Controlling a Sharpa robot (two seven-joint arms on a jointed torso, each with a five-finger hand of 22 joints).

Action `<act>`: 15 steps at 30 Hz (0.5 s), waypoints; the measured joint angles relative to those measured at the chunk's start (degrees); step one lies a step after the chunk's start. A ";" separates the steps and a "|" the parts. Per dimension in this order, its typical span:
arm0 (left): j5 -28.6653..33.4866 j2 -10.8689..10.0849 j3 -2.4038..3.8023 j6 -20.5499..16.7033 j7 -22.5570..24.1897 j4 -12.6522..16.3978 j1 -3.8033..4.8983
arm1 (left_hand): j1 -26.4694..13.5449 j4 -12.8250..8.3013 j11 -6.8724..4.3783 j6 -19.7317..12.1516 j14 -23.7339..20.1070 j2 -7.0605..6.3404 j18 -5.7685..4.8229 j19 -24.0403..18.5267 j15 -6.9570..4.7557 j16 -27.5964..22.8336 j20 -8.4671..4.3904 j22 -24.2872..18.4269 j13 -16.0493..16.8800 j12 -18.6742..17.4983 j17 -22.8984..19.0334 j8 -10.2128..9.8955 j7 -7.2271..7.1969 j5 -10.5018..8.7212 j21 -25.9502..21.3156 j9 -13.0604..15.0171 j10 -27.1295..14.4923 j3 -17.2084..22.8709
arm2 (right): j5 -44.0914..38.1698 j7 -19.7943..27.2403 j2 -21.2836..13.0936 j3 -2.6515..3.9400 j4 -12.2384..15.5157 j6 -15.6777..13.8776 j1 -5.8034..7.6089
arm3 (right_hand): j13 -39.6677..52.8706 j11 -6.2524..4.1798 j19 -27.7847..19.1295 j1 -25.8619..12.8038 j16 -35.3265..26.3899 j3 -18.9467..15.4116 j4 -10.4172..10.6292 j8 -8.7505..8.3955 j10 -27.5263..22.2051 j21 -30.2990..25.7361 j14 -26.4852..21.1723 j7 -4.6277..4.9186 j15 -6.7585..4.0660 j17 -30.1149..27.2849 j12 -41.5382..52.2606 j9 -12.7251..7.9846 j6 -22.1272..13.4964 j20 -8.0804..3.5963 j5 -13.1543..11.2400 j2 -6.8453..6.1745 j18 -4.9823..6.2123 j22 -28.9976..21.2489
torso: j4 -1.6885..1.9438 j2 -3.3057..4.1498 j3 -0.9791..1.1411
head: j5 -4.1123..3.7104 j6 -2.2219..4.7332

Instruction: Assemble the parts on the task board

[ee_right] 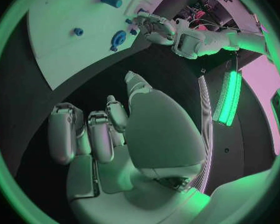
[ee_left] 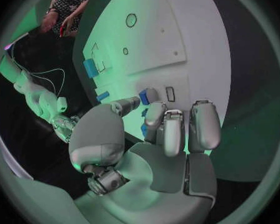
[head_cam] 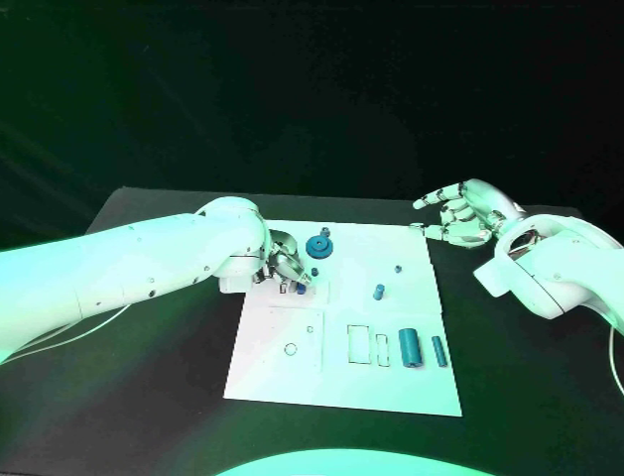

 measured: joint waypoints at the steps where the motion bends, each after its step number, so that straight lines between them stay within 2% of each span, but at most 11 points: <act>1: -0.02 -0.02 0.00 0.01 0.00 0.00 0.00 | -0.02 0.35 0.00 0.00 0.00 -0.02 0.00 0.00 0.00 0.00 0.00 0.03 0.03 0.00 0.00 -0.21 0.00 -0.02 0.00 0.07 0.00 -0.86 | 0.00 0.00 -0.01 0.00 -0.01 0.00 0.00 | 0.00 0.00 0.00 0.00 0.00 0.00 0.00 0.00 0.00 0.00 0.00 0.00 0.00 0.00 0.00 0.00 0.00 0.00 0.00 0.00 0.00 0.00 | -0.01 0.00 0.00 | 0.00 0.00; 8: -0.09 -0.07 0.00 0.09 0.03 -0.02 -0.01 | 0.29 2.55 0.00 0.20 0.00 -0.33 0.00 0.00 0.00 0.00 0.00 0.08 0.13 0.00 0.00 -0.32 -0.21 -0.08 0.00 0.22 0.00 -6.07 | 0.00 0.02 -0.01 0.00 -0.03 0.00 0.00 | -0.06 0.00 0.00 0.00 0.00 0.00 0.00 0.00 0.00 0.00 0.00 0.00 0.00 0.00 0.00 0.00 0.00 0.00 0.00 0.00 0.00 0.00 | -0.01 -0.01 -0.01 | 0.00 -0.01; 15: -0.14 -0.29 0.12 0.05 0.05 0.25 -0.07 | 0.51 3.11 -0.21 0.20 0.00 -0.55 0.00 0.00 0.00 0.00 0.00 0.08 0.12 0.00 0.00 -0.33 -0.21 -0.08 0.00 0.26 0.21 -7.06 | 0.00 0.04 0.00 0.00 -0.08 -0.01 0.00 | -0.06 0.00 0.00 0.00 0.00 0.00 0.00 0.00 0.00 0.00 0.00 0.00 0.00 0.00 0.00 0.00 0.00 0.00 0.00 0.00 0.00 -0.01 | -0.01 -0.02 -0.04 | -0.01 0.04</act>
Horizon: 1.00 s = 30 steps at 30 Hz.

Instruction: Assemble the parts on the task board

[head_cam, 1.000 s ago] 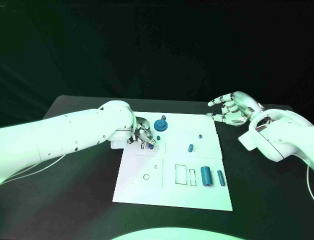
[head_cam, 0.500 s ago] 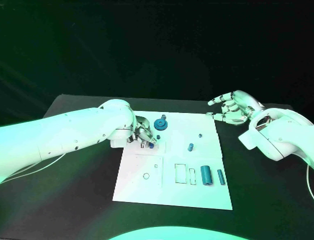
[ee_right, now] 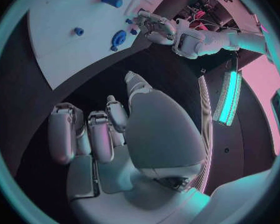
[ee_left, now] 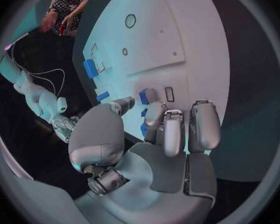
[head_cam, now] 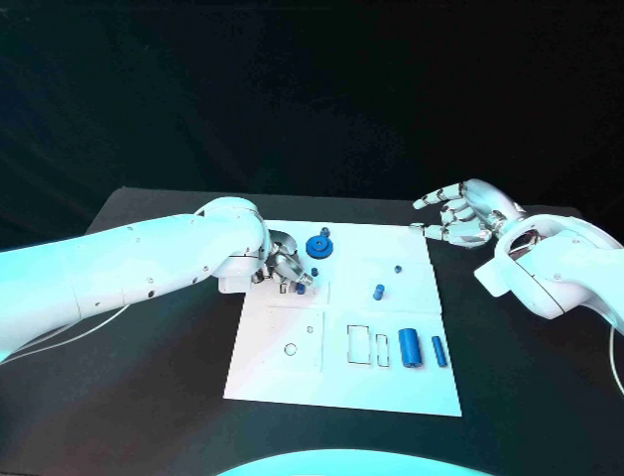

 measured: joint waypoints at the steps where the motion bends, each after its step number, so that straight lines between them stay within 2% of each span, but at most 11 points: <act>1: 0.00 -0.07 0.04 -0.01 0.00 0.09 -0.02 | 0.00 0.00 0.00 0.00 0.00 0.00 0.00 0.00 0.00 0.00 0.00 0.00 0.00 0.00 0.00 0.00 0.00 0.00 0.00 0.00 0.00 -0.03 | 0.00 0.00 0.01 0.00 -0.01 0.00 0.00 | 0.00 0.00 0.00 0.00 0.00 0.00 0.00 0.00 0.00 0.00 0.00 0.00 0.00 0.00 0.00 0.00 0.00 0.00 0.00 0.00 0.00 0.00 | 0.00 0.00 0.00 | 0.00 0.03; 5: 0.08 -0.74 0.56 -0.09 0.00 0.68 -0.16 | 0.17 0.24 0.00 0.00 0.00 -0.17 0.00 0.00 0.00 0.00 0.00 0.00 -0.03 0.00 0.00 -0.18 0.00 0.00 0.00 0.06 0.00 -0.72 | 0.00 0.02 0.04 0.00 -0.09 0.00 0.00 | 0.00 0.00 0.00 0.00 0.00 0.00 0.00 0.00 0.00 0.00 0.00 0.00 0.00 0.00 0.00 0.00 0.00 0.00 0.00 0.00 0.00 0.00 | 0.00 -0.02 0.00 | 0.00 0.16; 10: 0.19 -1.57 1.95 -0.20 -0.03 1.07 0.13 | 0.53 0.39 0.00 0.00 0.00 -0.53 0.00 0.00 0.00 0.00 0.00 -0.01 -0.83 -0.44 0.00 -0.18 0.00 0.00 -0.22 0.07 0.00 -1.98 | 0.00 0.03 0.07 0.00 -0.22 -0.01 -0.03 | 0.00 0.00 0.00 0.00 -0.23 0.00 0.00 0.00 0.00 -0.27 0.00 0.00 0.00 0.00 0.00 -0.06 0.00 0.00 0.00 0.00 0.00 0.00 | 0.00 -0.07 0.03 | 0.00 0.39; 14: 0.25 -2.30 2.95 -0.29 -0.03 1.21 1.12 | 0.53 0.36 0.21 0.00 0.00 -0.53 0.00 0.00 0.00 0.00 0.00 -0.01 -1.07 -0.52 0.00 -0.18 0.00 0.00 -0.23 0.12 -0.23 -2.31 | 0.00 0.04 0.13 0.00 -0.37 -0.01 -0.05 | 0.00 0.00 0.00 0.00 -0.23 0.00 0.00 0.00 0.00 -0.27 0.00 0.00 0.00 -0.01 0.00 -0.05 0.00 0.00 0.00 0.00 0.00 -0.01 | -0.01 -0.07 0.07 | 0.03 0.62; 20: 0.43 -2.59 3.45 -0.40 -0.04 0.84 3.19 | 1.91 0.30 0.38 -0.58 0.00 -0.18 0.01 -0.23 0.00 -0.30 -0.22 -0.64 -2.26 -1.55 0.00 -0.80 0.52 0.00 -0.71 0.12 -1.29 -3.51 | 0.00 0.04 0.22 0.00 -0.46 -0.01 -0.05 | 0.01 0.00 0.00 0.00 -0.22 0.00 0.00 0.00 0.00 -0.27 0.00 0.00 0.00 -0.01 0.00 -0.05 0.00 0.00 0.00 0.00 0.00 -0.01 | -0.08 0.01 0.09 | 0.10 0.92; 23: 0.63 -2.41 3.58 -0.55 -0.04 -0.18 4.30 | 3.89 0.37 0.95 -2.46 0.01 0.33 0.00 -0.74 0.02 -0.30 0.10 -1.61 -4.16 -3.02 0.00 -2.52 1.17 0.24 -1.17 -0.42 -2.83 -4.75 | 0.00 0.04 0.25 -0.01 -0.49 -0.01 -0.05 | 0.01 0.00 0.00 0.00 -0.22 0.00 0.00 0.00 0.00 -0.27 0.00 0.00 0.00 0.00 0.00 -0.05 0.00 0.00 0.00 0.00 0.00 0.03 | -0.08 0.04 0.09 | 0.12 1.00; 26: 0.75 -1.80 3.61 -0.65 0.01 -2.20 5.02 | 5.68 0.53 2.15 -4.35 -0.04 1.15 0.00 -1.17 0.87 -0.30 0.54 -2.27 -5.75 -4.07 0.05 -5.25 2.44 0.35 -1.57 -1.88 -4.03 -5.74 | 0.00 0.04 0.25 -0.01 -0.49 -0.01 -0.05 | 0.01 0.00 0.00 0.00 -0.22 0.00 0.00 0.00 0.00 -0.27 0.00 0.00 0.00 0.04 0.00 -0.05 0.00 0.00 0.00 0.00 0.00 0.04 | -0.05 0.07 0.09 | 0.16 1.10; 28: 0.76 -1.01 3.61 -0.70 0.06 -4.20 5.34 | 7.57 0.46 3.10 -6.71 0.06 1.33 0.00 -1.99 1.96 -0.43 1.35 -3.32 -8.27 -5.75 0.05 -8.56 3.71 0.36 -2.38 -3.75 -6.24 -6.53 | -0.01 0.04 0.22 -0.01 -0.49 -0.01 -0.05 | 0.01 0.00 0.00 0.00 -0.23 0.00 0.00 0.00 0.00 -0.27 0.00 0.00 0.00 0.04 0.00 -0.05 0.00 0.00 0.00 0.00 0.00 0.04 | -0.03 0.08 0.09 | 0.23 1.16; 30: 0.72 -0.31 3.61 -0.76 0.11 -5.93 5.50 | 8.53 0.46 3.78 -7.40 0.01 1.53 0.00 -2.38 2.47 -0.67 1.79 -4.00 -9.42 -6.49 0.04 -10.11 4.32 0.35 -2.72 -4.74 -7.11 -6.98 | -0.01 0.04 0.19 -0.01 -0.48 -0.01 -0.05 | 0.01 0.00 0.00 0.00 -0.22 0.00 0.00 0.00 0.00 -0.27 0.00 0.00 0.00 0.04 0.00 -0.05 0.00 0.00 0.00 0.00 0.00 0.04 | 0.01 0.10 0.09 | 0.31 1.21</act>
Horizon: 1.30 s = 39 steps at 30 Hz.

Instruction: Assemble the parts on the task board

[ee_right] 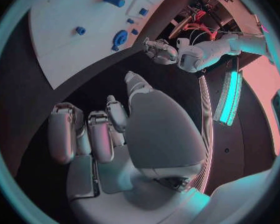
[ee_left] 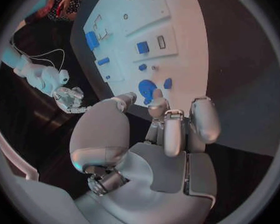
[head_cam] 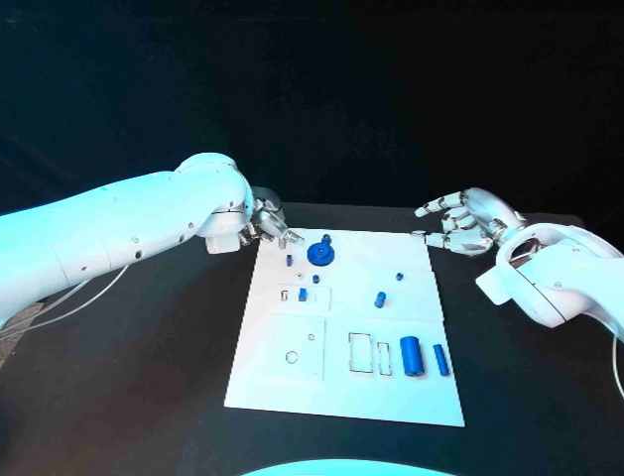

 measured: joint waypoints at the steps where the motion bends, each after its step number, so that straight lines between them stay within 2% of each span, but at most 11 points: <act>1: -0.04 0.39 0.00 -0.04 0.04 -1.00 0.06 | 0.40 -0.04 0.22 -0.21 0.00 0.10 0.00 0.13 0.00 0.00 0.25 -0.11 -0.30 -0.06 0.00 -0.63 0.21 0.00 0.00 -0.49 -0.22 -0.22 | 0.00 0.00 -0.01 0.00 0.02 0.00 0.00 | 0.00 0.00 0.00 0.00 0.00 0.00 0.00 0.00 0.00 0.00 0.00 0.00 0.00 0.00 0.00 0.00 0.00 0.00 0.00 0.00 0.00 0.00 | 0.01 0.01 -0.01 | 0.05 0.04; 7: -0.24 2.32 -0.15 -0.14 0.25 -5.05 0.15 | 0.50 0.01 0.30 -0.30 0.00 0.03 0.00 0.17 0.00 0.00 0.29 -0.13 -0.29 -0.06 0.00 -0.88 0.30 0.00 0.00 -0.83 -0.30 -0.30 | -0.01 0.00 -0.07 0.00 0.05 -0.01 0.00 | -0.09 0.00 0.00 -0.55 0.00 0.00 0.00 0.00 0.00 0.00 0.00 0.00 0.00 0.00 0.00 -0.05 0.00 0.00 0.00 -0.06 0.00 0.00 | -0.02 0.14 -0.12 | 0.28 0.23; 15: -0.29 5.07 -1.04 0.27 0.57 -9.38 0.10 | 0.49 0.01 0.30 -0.30 0.20 0.03 0.00 0.35 0.20 0.00 0.48 0.15 -0.11 -0.06 -0.01 -0.88 0.30 0.00 0.00 -0.97 -0.30 -0.61 | -0.02 0.00 -0.08 0.01 0.13 -0.01 0.00 | -0.09 0.00 0.00 -0.55 0.00 0.00 0.00 0.00 0.00 0.00 0.00 0.00 0.00 -0.01 0.00 -0.05 0.00 0.00 0.00 -0.07 -0.01 -0.01 | -0.08 0.29 -0.24 | 0.45 0.14; 22: -0.03 6.58 -1.71 1.09 0.74 -12.32 -0.50 | 0.46 0.17 0.30 -0.07 0.20 0.07 0.00 0.35 0.20 0.00 0.48 0.16 -0.11 -0.06 -0.01 -0.88 0.52 0.00 0.00 -1.08 -0.30 -0.76 | -0.03 0.00 -0.07 0.01 0.14 -0.01 0.00 | -0.09 0.00 0.00 -0.54 0.00 0.00 0.00 0.00 0.00 0.00 0.00 0.00 0.00 -0.01 0.00 -0.05 0.00 0.00 0.00 -0.08 0.00 -0.01 | -0.12 0.29 -0.25 | 0.48 -0.08; 28: 0.36 7.54 -2.10 1.75 0.84 -14.09 -1.04 | 0.46 0.17 0.30 0.14 0.20 0.07 0.00 0.35 0.20 0.00 0.47 0.21 -0.16 -0.06 -0.01 -0.88 0.31 0.00 0.00 -1.13 -0.29 -0.76 | -0.04 0.02 -0.06 0.01 0.16 -0.05 0.00 | -0.10 0.00 0.00 -0.53 0.00 0.16 0.16 0.00 0.00 -0.05 0.00 0.00 0.00 -0.02 0.00 -0.05 0.00 0.00 0.00 -0.08 -0.01 -0.02 | -0.08 0.28 -0.24 | 0.49 -0.24; 35: 0.99 7.99 -2.35 2.56 1.05 -14.80 -1.44 | 0.46 0.17 0.29 0.14 0.20 0.07 0.00 0.35 0.20 0.00 0.47 0.19 -0.20 -0.06 -0.02 -0.87 0.31 0.00 0.00 -1.13 -0.29 -0.76 | -0.05 0.15 -0.03 0.01 0.13 -0.20 0.00 | -1.02 -0.07 -1.11 -0.53 -0.83 0.18 0.14 0.00 -0.72 -1.97 0.00 0.00 0.00 -0.02 -0.73 -0.13 0.00 -0.17 0.00 -0.08 0.00 -0.02 | -0.07 0.20 -0.21 | 0.46 -0.40; 37: 1.18 8.09 -2.44 2.78 1.16 -14.91 -1.53 | 0.46 0.17 0.30 0.14 0.20 0.07 0.00 0.35 0.20 0.00 0.47 0.19 -0.23 -0.06 -0.02 -0.87 0.31 0.00 0.00 -1.13 -0.29 -0.76 | -0.05 0.26 0.00 0.01 0.09 -0.30 0.00 | -2.31 -0.11 -2.10 -0.53 -1.54 0.56 0.08 0.00 -1.98 -3.73 0.00 -0.01 0.00 -0.02 -1.93 -0.23 -0.01 -0.19 0.00 -0.08 0.80 -0.02 | -0.05 0.19 -0.19 | 0.45 -0.43; 39: 1.34 8.16 -2.47 2.92 1.28 -14.96 -1.60 | 0.46 0.17 0.30 0.14 0.20 0.07 0.00 0.35 0.20 0.00 0.47 0.19 -0.26 -0.06 -0.02 -0.87 0.31 0.00 0.00 -1.13 -0.29 -0.76 | -0.04 0.40 0.02 0.01 0.06 -0.42 0.00 | -3.21 -0.26 -2.82 -0.53 -2.05 0.57 0.08 0.00 -2.74 -5.11 0.00 -0.18 0.00 -0.02 -2.69 -0.30 0.15 -0.16 0.00 -0.08 0.91 -0.03 | -0.05 0.16 -0.19 | 0.44 -0.44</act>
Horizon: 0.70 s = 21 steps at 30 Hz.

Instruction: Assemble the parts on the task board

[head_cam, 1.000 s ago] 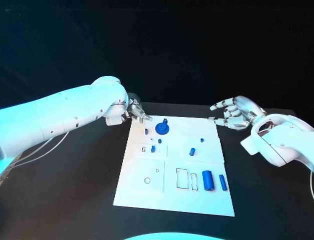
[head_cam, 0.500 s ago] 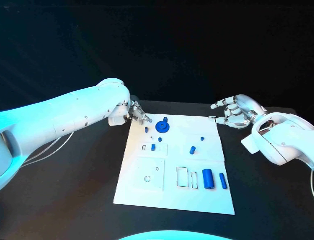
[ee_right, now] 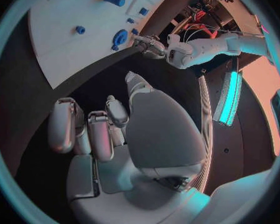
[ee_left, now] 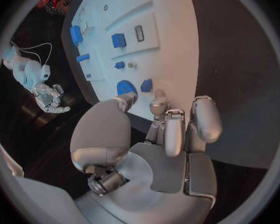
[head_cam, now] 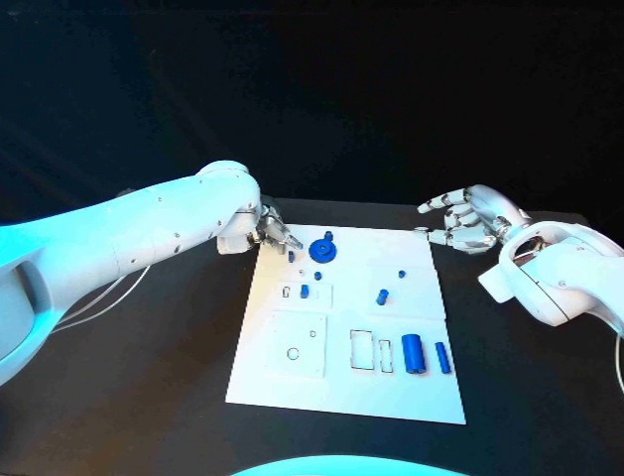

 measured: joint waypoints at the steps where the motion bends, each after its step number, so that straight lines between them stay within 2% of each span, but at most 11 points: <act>1: 0.09 0.03 -0.02 0.06 0.07 -0.02 -0.04 | 0.00 0.00 0.00 0.00 0.00 0.00 0.00 0.00 0.00 0.00 0.00 0.00 0.00 0.00 0.00 0.00 0.00 0.00 0.00 -0.02 0.00 0.00 | 0.00 0.09 0.02 0.00 -0.02 -0.09 0.00 | -0.36 -0.05 -0.17 0.00 -0.28 0.01 -0.01 0.00 -0.24 -0.57 0.00 -0.01 0.00 0.00 -0.30 -0.03 0.01 -0.16 0.00 0.00 0.00 0.00 | 0.00 -0.01 -0.01 | 0.00 0.00; 5: 0.36 0.11 -0.07 0.23 0.29 -0.03 -0.12 | 0.05 0.00 0.00 0.12 0.00 0.05 0.00 0.00 0.00 0.00 0.00 0.00 0.00 0.00 -0.01 0.00 0.12 0.00 0.00 -0.12 0.00 0.00 | 0.04 0.36 0.08 0.00 -0.09 -0.38 0.01 | -1.45 -0.06 -0.72 0.00 -0.74 0.35 0.04 0.00 -0.96 -1.69 0.02 -0.01 -0.02 0.00 -1.13 -0.12 0.00 -0.23 0.00 0.00 0.00 0.00 | 0.01 -0.02 0.03 | 0.03 -0.02; 7: 0.50 0.12 -0.08 0.34 0.37 -0.03 -0.13 | 0.30 -0.16 0.00 0.44 0.00 0.30 -0.01 0.00 0.00 0.00 0.00 0.00 0.00 0.00 0.00 0.00 0.02 0.00 0.00 -0.17 0.00 -0.16 | 0.05 0.48 0.11 0.00 -0.14 -0.50 0.01 | -3.66 -0.06 -1.89 -0.18 -1.89 0.64 -0.13 0.02 -2.63 -3.93 0.20 -0.12 -0.24 -0.13 -3.11 -0.24 -0.07 -0.28 0.00 -0.19 0.91 0.00 | 0.01 -0.02 0.07 | 0.04 -0.04; 10: 0.72 0.12 -0.11 0.58 0.48 0.02 -0.13 | 0.65 -0.16 0.00 0.90 0.00 0.65 0.00 -0.19 0.00 0.00 0.19 0.00 0.02 0.05 -0.01 0.00 0.06 0.00 0.00 -0.33 0.00 -0.16 | 0.08 0.70 0.21 0.00 -0.24 -0.72 0.01 | -7.38 -0.29 -4.25 -0.45 -4.40 1.15 -0.13 0.23 -4.90 -9.00 0.02 -0.36 -0.46 -3.40 -6.20 -0.41 0.11 -0.48 0.00 -0.46 1.88 -0.83 | 0.01 -0.02 0.06 | 0.05 -0.06; 12: 0.86 0.12 -0.13 0.80 0.54 0.05 -0.15 | 1.01 -0.32 0.00 1.33 0.00 0.78 -0.01 -0.20 0.00 0.00 0.20 0.02 0.09 0.37 -0.01 0.00 -0.12 0.00 0.00 -0.39 0.00 -0.32 | 0.12 0.90 0.28 0.00 -0.34 -0.88 0.01 | -12.17 -0.30 -7.63 -0.45 -8.53 1.84 -0.05 0.71 -7.80 -16.65 -0.72 -0.76 -1.19 -9.33 -10.23 -0.49 0.41 -0.69 0.00 -0.46 3.63 -5.27 | 0.01 -0.02 0.07 | 0.05 -0.07; 14: 0.96 0.13 -0.16 1.02 0.58 0.08 -0.15 | 1.85 -0.32 0.00 1.84 0.00 0.93 0.00 -0.21 0.00 0.00 0.20 0.06 0.18 0.38 -0.01 0.00 -0.22 0.00 0.00 -0.51 0.00 -0.32 | 0.18 1.09 0.34 0.00 -0.44 -1.03 0.01 | -20.38 0.48 -13.08 -0.72 -16.43 2.73 0.00 1.56 -11.62 -29.41 -4.07 -0.82 -1.35 -19.23 -17.39 -0.49 0.66 -0.91 0.00 -0.73 5.61 -13.14 | 0.01 -0.02 0.07 | 0.07 -0.08; 15: 1.00 0.13 -0.17 1.12 0.59 0.09 -0.16 | 1.90 -0.32 0.00 1.83 0.00 0.98 -0.01 -0.21 0.00 0.00 0.20 0.13 0.18 0.38 -0.01 0.00 -0.22 0.00 0.00 -0.53 0.00 -0.32 | 0.23 1.20 0.37 0.00 -0.49 -1.12 0.01 | -22.36 0.45 -14.84 -0.76 -19.53 3.11 -0.03 1.81 -12.73 -33.92 -5.19 -0.82 -1.40 -22.70 -19.18 -0.49 0.67 -0.96 0.00 -0.76 5.91 -15.95 | 0.01 -0.02 0.08 | 0.07 -0.09; 16: 1.06 0.13 -0.19 1.25 0.61 0.09 -0.16 | 2.02 -0.32 0.00 1.95 0.00 1.11 0.00 -0.21 0.00 0.00 0.20 0.13 0.18 0.38 -0.01 0.00 -0.33 0.00 0.00 -0.58 0.00 -0.32 | 0.29 1.35 0.42 0.00 -0.56 -1.23 0.00 | -24.76 0.49 -16.39 -0.76 -25.57 3.83 -0.04 2.26 -13.30 -38.77 -7.27 -0.82 -1.44 -28.96 -21.35 -0.49 0.68 -0.97 0.00 -0.76 6.36 -19.15 | 0.02 -0.02 0.08 | 0.07 -0.09; 17: 1.09 0.13 -0.20 1.35 0.62 0.09 -0.16 | 2.21 -0.32 0.00 2.04 0.00 1.14 0.00 -0.21 0.00 0.00 0.20 0.13 0.19 0.38 -0.01 0.00 -0.42 0.00 0.00 -0.58 0.00 -0.32 | 0.35 1.47 0.46 0.00 -0.60 -1.31 0.00 | -26.43 0.42 -16.93 -0.75 -30.46 4.41 -0.05 2.66 -13.72 -41.24 -8.84 -0.83 -1.44 -33.54 -22.91 -0.49 0.69 -0.93 0.00 -0.76 6.36 -20.91 | 0.02 -0.02 0.08 | 0.08 -0.09; 19: 1.16 0.13 -0.23 1.49 0.64 0.10 -0.16 | 2.42 -0.32 0.00 2.24 0.00 0.92 -0.01 -0.21 0.00 0.00 0.20 0.19 0.25 0.38 -0.01 0.00 -0.22 0.00 0.00 -0.58 0.00 -0.32 | 0.55 1.75 0.54 0.00 -0.69 -1.50 0.00 | -29.47 0.36 -17.70 -0.85 -37.05 5.66 -0.06 3.20 -14.44 -44.86 -10.72 -0.85 -1.22 -37.62 -25.96 -0.49 0.72 -0.67 0.13 -1.25 6.36 -23.66 | 0.02 -0.02 0.09 | 0.08 -0.11; 21: 1.22 0.13 -0.24 1.60 0.66 0.10 -0.17 | 2.88 -0.32 0.00 2.45 0.00 1.37 0.00 -0.21 0.00 0.22 0.20 0.19 0.25 0.49 -0.01 0.00 -0.41 0.00 0.00 -0.68 0.00 -0.32 | 0.87 2.17 0.63 -0.01 -0.80 -1.78 0.00 | -32.55 0.46 -18.71 -0.41 -41.96 7.23 -0.06 3.77 -15.33 -47.77 -12.23 -0.86 -0.91 -39.46 -29.35 -0.45 0.72 -0.45 0.22 -1.70 6.36 -25.90 | 0.02 -0.02 0.09 | 0.08 -0.13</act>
